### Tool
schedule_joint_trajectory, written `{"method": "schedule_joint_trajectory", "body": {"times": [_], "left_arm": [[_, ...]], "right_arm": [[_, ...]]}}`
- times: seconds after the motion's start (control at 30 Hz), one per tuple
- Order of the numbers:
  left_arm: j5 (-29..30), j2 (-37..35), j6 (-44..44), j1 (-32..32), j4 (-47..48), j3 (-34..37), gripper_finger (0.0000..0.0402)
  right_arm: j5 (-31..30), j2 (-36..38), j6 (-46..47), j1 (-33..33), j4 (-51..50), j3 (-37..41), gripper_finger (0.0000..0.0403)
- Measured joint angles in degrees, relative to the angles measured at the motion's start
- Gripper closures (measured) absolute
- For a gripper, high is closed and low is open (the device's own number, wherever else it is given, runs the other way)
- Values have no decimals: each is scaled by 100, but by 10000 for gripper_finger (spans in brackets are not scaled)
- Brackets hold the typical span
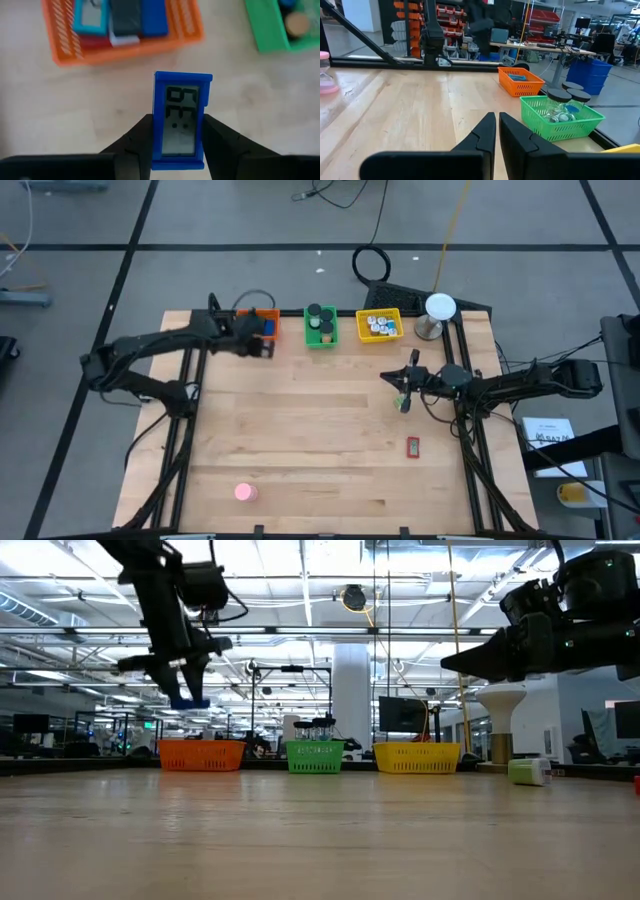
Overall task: Pick & Place Office items
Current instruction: Put the blue digital clock into the orange bin
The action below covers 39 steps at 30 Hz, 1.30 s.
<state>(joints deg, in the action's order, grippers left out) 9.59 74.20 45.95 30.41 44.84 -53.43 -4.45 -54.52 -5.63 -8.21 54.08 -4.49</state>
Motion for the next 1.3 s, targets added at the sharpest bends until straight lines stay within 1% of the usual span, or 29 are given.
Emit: {"method": "schedule_joint_trajectory", "body": {"times": [0.17,0.27,0.43,0.57,0.8,0.97,1.17,1.3], "left_arm": [[-375,434,-810,968,-870,0,268],[-608,731,-1043,1442,-1397,-4,268],[-807,1184,-1261,1902,-1637,-39,268],[-805,1414,-1338,2097,-1841,-63,268],[-805,1477,-1415,2364,-1897,-67,268],[-809,1522,-1440,2347,-1971,-68,268],[-822,1898,-1550,2286,-1948,-107,268],[-805,1997,-1630,2270,-1959,-246,268]], "right_arm": [[2,0,46,0,104,0,385],[2,0,46,0,101,0,385],[2,0,46,0,99,0,385],[2,0,46,0,99,0,385],[2,0,46,0,97,0,385],[2,2,46,0,97,0,385],[2,1,47,0,96,0,385],[2,1,46,1,97,0,385]]}}
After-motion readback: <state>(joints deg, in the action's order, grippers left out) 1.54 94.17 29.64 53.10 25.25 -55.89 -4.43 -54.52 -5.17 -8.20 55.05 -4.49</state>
